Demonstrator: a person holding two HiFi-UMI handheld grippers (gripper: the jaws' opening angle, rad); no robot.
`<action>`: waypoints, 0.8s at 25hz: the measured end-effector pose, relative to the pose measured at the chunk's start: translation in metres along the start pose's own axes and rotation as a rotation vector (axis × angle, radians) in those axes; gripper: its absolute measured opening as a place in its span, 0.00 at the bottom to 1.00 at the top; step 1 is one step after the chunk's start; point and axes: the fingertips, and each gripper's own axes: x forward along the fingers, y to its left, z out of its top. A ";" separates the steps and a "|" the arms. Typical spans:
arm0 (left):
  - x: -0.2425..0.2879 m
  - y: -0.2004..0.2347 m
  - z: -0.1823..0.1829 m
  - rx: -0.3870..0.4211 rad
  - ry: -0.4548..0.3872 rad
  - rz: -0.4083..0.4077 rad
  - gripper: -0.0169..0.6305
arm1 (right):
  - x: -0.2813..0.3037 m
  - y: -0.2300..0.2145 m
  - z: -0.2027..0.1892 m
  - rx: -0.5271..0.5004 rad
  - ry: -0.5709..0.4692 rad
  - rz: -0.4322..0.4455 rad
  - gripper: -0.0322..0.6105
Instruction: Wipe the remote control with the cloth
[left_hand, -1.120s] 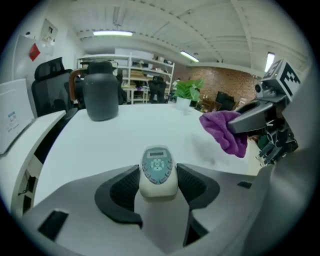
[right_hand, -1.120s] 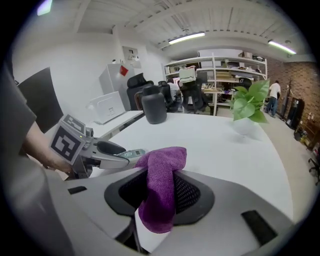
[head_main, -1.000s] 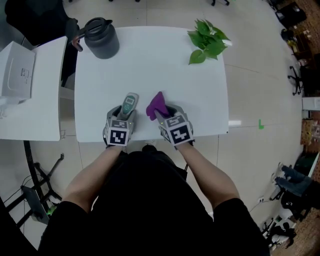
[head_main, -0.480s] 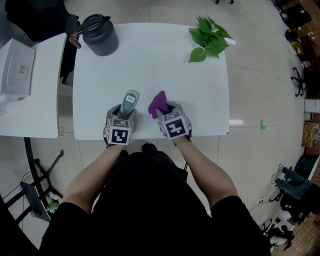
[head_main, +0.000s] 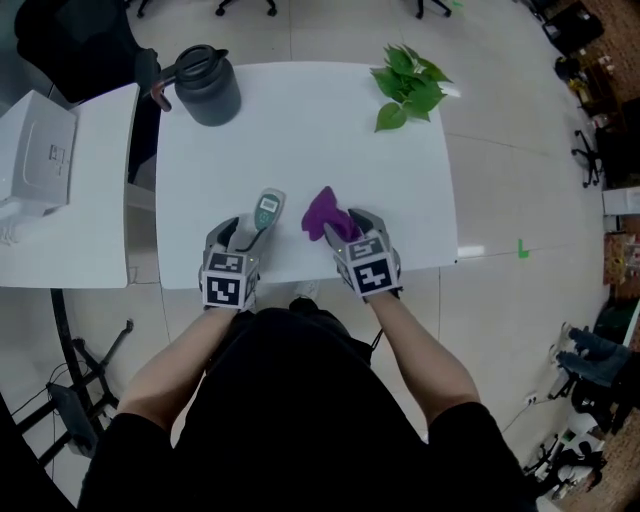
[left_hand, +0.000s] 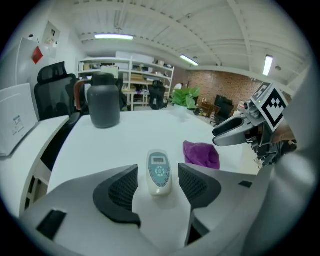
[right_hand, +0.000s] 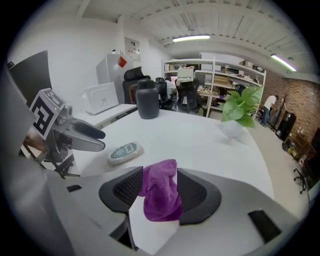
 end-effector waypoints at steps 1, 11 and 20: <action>-0.008 0.000 0.005 0.015 -0.021 -0.019 0.41 | -0.009 0.004 0.006 0.012 -0.026 -0.006 0.42; -0.080 -0.033 0.049 0.274 -0.161 -0.301 0.17 | -0.060 0.083 0.043 0.119 -0.194 -0.077 0.17; -0.109 -0.061 0.055 0.358 -0.226 -0.353 0.03 | -0.094 0.102 0.047 0.157 -0.275 -0.106 0.08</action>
